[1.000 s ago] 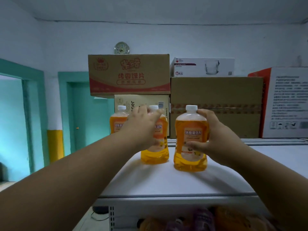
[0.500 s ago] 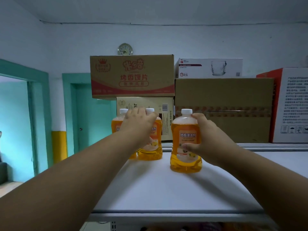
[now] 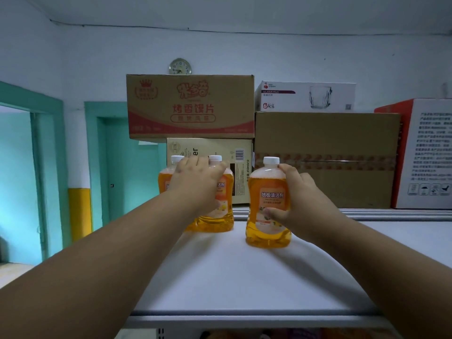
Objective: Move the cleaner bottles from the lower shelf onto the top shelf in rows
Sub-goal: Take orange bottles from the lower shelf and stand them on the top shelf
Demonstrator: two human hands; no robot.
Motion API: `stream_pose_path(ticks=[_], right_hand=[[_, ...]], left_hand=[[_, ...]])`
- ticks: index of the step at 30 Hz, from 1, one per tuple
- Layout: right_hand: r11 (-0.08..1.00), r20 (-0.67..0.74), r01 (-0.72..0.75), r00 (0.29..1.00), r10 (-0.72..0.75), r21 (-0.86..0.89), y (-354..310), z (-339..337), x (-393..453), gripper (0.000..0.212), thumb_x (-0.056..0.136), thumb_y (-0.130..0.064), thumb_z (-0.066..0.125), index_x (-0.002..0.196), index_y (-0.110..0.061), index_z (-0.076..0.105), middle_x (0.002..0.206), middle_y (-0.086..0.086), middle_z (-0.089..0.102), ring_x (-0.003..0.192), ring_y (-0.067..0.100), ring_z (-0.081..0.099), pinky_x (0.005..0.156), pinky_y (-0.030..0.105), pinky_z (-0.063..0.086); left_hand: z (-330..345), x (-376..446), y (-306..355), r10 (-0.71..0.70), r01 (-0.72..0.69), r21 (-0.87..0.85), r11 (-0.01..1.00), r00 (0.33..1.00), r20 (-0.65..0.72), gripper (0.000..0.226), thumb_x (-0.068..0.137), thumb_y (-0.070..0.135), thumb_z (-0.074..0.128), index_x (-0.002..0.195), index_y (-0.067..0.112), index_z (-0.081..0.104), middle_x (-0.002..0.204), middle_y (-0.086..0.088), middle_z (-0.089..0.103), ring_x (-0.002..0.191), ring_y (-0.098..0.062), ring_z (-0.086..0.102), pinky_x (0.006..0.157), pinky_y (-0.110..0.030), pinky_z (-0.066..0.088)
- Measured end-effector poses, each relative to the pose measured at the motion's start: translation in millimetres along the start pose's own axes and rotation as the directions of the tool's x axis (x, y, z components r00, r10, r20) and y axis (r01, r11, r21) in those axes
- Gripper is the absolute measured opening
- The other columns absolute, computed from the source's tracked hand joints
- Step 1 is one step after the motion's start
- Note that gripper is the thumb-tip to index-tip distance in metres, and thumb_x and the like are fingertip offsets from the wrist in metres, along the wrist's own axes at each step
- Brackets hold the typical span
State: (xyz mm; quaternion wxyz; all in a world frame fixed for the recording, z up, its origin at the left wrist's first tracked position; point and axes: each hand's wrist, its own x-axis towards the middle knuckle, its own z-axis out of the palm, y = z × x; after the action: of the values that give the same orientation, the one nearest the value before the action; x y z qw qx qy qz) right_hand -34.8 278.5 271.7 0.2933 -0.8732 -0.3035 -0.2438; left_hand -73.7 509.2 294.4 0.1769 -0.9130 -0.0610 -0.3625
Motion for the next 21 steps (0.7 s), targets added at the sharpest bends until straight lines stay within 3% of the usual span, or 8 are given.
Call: stream_pose_path(ticks=[5,7,10,14,17,21], right_hand=[[0.997,0.049,-0.016,0.999,0.020,-0.079,-6,-6,5,0.111,0.065,-0.042,0.089,0.149,-0.031,0.016,0.132,0.004,0.037,0.101,0.017,0.050,0.085,0.033,0.053],[0.994,0.051,-0.028,0.998,0.033,-0.104,-10,-6,11,0.111,0.063,-0.041,0.090,0.148,-0.028,0.019,0.131,0.005,0.040,0.100,0.018,0.050,0.085,0.034,0.052],[0.988,0.054,-0.033,0.998,0.041,-0.154,-15,1,21,0.108,0.065,-0.039,0.090,0.147,-0.024,0.021,0.129,0.008,0.042,0.103,0.025,0.054,0.085,0.036,0.051],[0.983,0.070,-0.070,0.994,0.082,-0.169,-20,14,36,0.104,0.070,-0.035,0.088,0.147,-0.023,0.019,0.130,0.010,0.040,0.108,0.029,0.056,0.086,0.039,0.053],[0.985,0.051,-0.070,0.996,0.079,-0.160,-21,23,43,0.102,0.071,-0.033,0.087,0.146,-0.023,0.019,0.129,0.010,0.039,0.102,0.028,0.055,0.082,0.038,0.051],[0.984,0.029,-0.063,0.997,0.069,-0.168,-17,32,49,0.101,0.073,-0.032,0.086,0.147,-0.022,0.018,0.127,0.010,0.039,0.091,0.023,0.048,0.078,0.036,0.050]], left_hand=[[-23,-17,5,-0.045,0.044,-0.013,0.999,0.999,-0.025,0.089,0.081,0.065,0.063,0.152,0.035,0.018,0.140,-0.006,0.045,0.128,-0.028,0.039,0.108,-0.045,0.031],[-32,-33,14,-0.066,0.061,-0.161,0.985,0.998,-0.021,0.079,0.082,0.065,0.061,0.147,0.032,0.028,0.135,-0.002,0.047,0.122,-0.024,0.042,0.101,-0.042,0.037],[-35,-68,34,-0.018,0.081,-0.359,0.930,0.985,0.174,0.076,0.081,0.073,0.055,0.143,0.035,0.034,0.139,0.004,0.046,0.122,-0.018,0.043,0.098,-0.037,0.040],[-27,-93,34,0.054,0.126,-0.360,0.924,0.891,0.451,0.083,0.081,0.081,0.045,0.150,0.040,0.026,0.158,0.008,0.030,0.141,-0.020,0.032,0.111,-0.043,0.032],[-21,-98,30,0.082,0.181,-0.403,0.897,0.828,0.555,0.085,0.082,0.082,0.040,0.153,0.036,0.024,0.161,0.006,0.029,0.144,-0.022,0.029,0.115,-0.044,0.029],[-15,-98,33,0.101,0.146,-0.361,0.921,0.807,0.582,0.082,0.086,0.081,0.034,0.152,0.033,0.029,0.158,0.002,0.033,0.141,-0.025,0.030,0.112,-0.045,0.030]])
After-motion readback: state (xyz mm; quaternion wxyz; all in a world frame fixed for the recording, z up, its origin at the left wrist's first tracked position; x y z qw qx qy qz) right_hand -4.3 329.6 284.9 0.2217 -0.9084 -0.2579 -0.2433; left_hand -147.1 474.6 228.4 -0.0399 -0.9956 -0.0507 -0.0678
